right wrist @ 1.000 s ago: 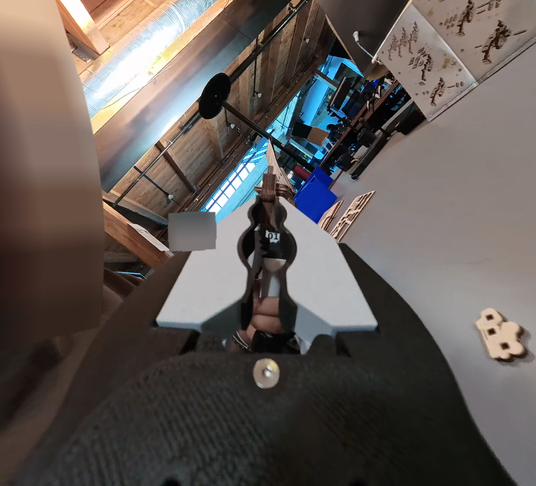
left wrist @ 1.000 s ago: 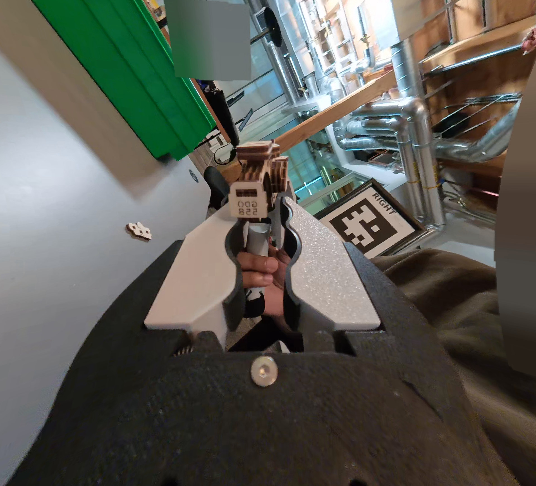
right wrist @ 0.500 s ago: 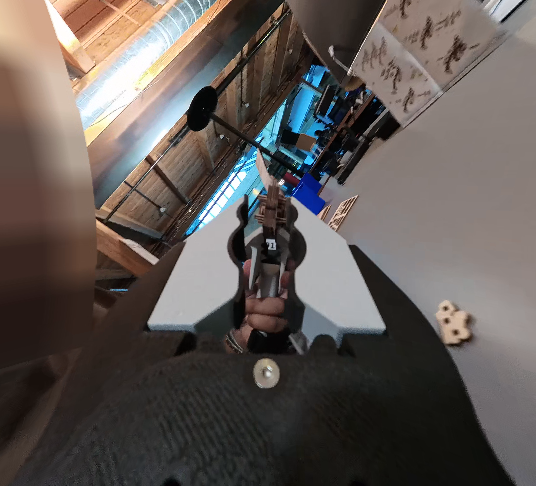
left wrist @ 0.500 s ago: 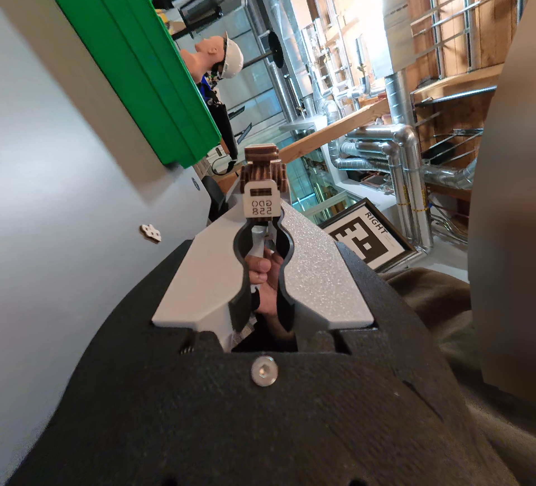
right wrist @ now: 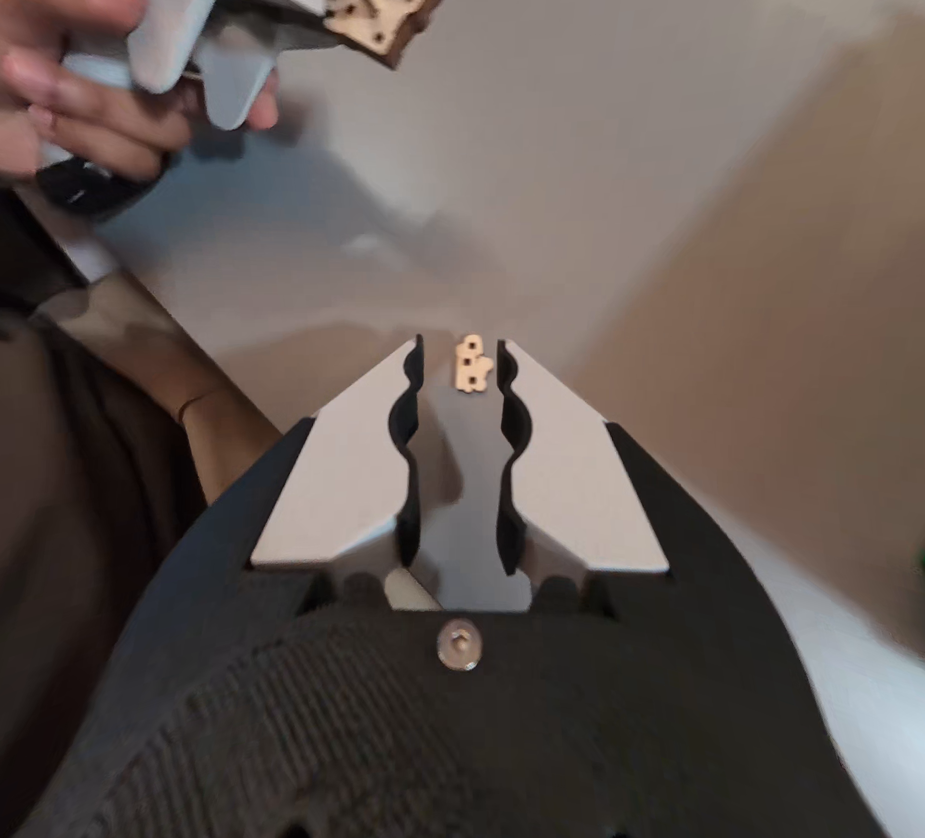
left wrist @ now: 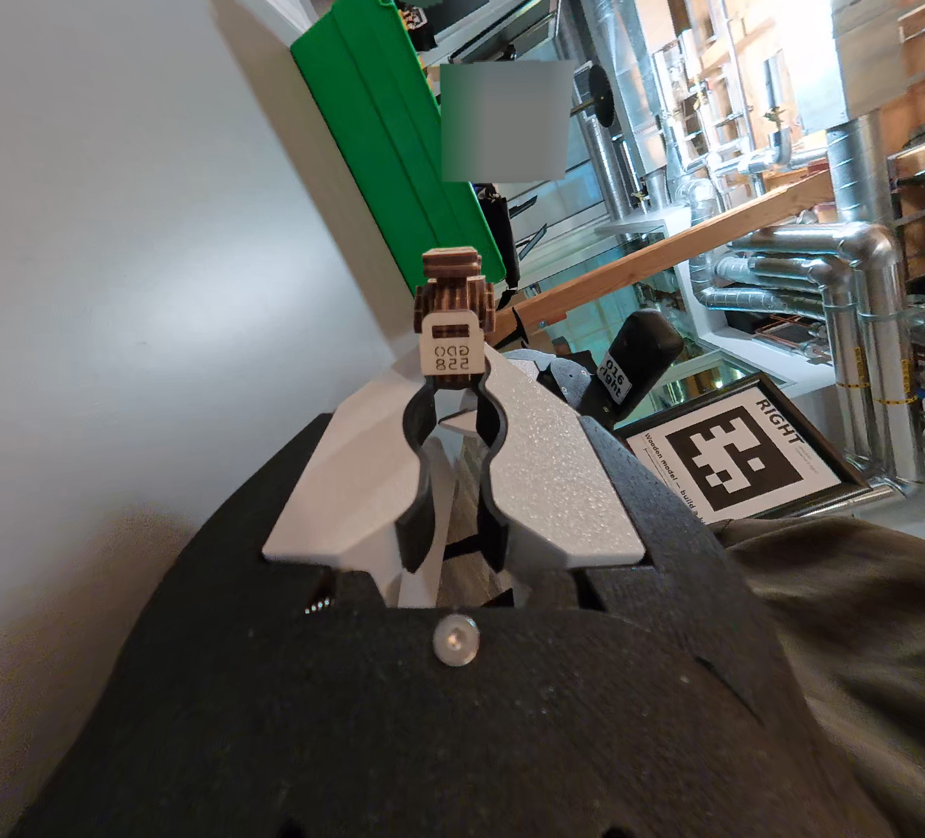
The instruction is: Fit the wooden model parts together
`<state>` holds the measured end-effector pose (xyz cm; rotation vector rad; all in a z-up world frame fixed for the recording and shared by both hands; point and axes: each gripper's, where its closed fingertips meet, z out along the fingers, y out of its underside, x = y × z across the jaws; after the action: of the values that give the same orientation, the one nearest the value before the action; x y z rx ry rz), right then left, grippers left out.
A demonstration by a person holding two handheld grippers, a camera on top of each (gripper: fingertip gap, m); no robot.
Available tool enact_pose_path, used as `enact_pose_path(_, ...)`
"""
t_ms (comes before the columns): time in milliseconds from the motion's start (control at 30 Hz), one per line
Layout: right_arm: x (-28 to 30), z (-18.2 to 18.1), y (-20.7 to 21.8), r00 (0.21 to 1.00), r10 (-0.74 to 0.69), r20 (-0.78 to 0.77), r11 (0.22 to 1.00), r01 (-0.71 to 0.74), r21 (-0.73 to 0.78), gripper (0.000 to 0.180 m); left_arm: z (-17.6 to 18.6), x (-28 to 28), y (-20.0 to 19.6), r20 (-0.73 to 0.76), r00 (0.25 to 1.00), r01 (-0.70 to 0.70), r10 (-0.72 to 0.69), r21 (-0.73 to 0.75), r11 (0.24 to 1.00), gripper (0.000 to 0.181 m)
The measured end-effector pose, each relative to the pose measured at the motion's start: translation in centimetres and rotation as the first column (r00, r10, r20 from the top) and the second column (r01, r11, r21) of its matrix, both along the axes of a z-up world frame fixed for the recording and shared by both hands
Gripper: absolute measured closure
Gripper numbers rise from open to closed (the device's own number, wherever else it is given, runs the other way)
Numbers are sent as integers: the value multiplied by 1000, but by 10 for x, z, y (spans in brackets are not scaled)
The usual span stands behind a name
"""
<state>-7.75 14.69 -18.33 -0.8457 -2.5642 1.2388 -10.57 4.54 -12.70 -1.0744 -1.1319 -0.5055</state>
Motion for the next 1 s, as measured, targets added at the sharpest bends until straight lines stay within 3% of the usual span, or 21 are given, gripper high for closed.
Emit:
enact_pose_path(233, 0, -20, 6, 999, -17, 38, 995, 13, 102, 150, -10, 8, 12, 47, 996, 79, -78, -15, 997, 176)
enact_pose_path(333, 0, -21, 6, 999, -16, 39, 995, 12, 98, 167, -14, 12, 17, 60, 992, 116, -115, -26, 993, 176)
enact_pose_path(433, 2, -19, 4, 999, -5, 36, 995, 1, 104, 168, -19, 18, 23, 73, 985, 163, -159, -61, 985, 176)
enact_pose_path(567, 6, 17, -13, 989, 74, -126, 997, -73, 7, 168, -26, 27, 32, 77, 972, 232, -224, -120, 965, 176)
enact_pose_path(700, 23, 48, -30, 924, 189, -332, 979, -204, -12, 168, -34, 38, 39, 86, 954, 299, -288, -183, 936, 177)
enact_pose_path(1000, 35, 31, -43, 865, 308, -397, 948, -247, 199, 169, -39, 55, 49, 87, 918, 397, -388, -234, 887, 176)
